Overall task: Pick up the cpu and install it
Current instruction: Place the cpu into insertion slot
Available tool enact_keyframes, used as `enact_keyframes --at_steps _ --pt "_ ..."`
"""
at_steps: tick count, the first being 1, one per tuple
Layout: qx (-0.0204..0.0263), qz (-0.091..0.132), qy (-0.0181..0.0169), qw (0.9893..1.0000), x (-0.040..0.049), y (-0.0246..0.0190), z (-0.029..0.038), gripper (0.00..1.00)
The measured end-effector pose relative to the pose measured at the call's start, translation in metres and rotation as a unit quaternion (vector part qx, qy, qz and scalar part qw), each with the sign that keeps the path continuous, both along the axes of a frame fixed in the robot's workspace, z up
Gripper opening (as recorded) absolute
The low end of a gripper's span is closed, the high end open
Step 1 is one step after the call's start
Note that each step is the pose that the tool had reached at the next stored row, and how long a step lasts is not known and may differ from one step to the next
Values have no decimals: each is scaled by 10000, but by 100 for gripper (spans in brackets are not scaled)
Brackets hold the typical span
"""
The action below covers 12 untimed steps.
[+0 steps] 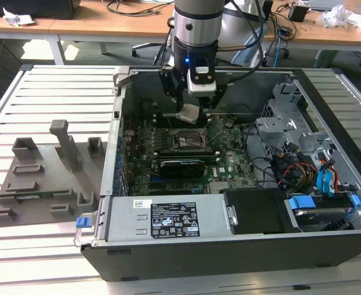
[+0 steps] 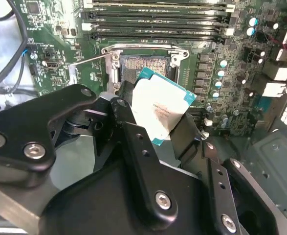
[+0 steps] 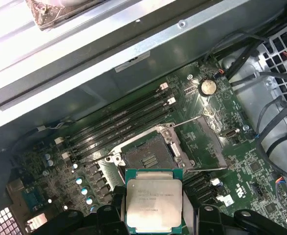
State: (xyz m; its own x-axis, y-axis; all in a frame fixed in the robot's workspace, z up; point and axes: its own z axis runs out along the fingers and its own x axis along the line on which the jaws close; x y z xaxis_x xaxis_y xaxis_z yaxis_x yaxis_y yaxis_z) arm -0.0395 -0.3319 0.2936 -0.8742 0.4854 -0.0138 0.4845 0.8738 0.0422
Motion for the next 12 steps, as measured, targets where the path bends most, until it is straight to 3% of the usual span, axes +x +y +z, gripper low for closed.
enact_keyframes --at_steps 8,12 --pt "0 -377 0 9993 0 0 0 55" --pt "0 -589 0 9983 0 0 0 55"
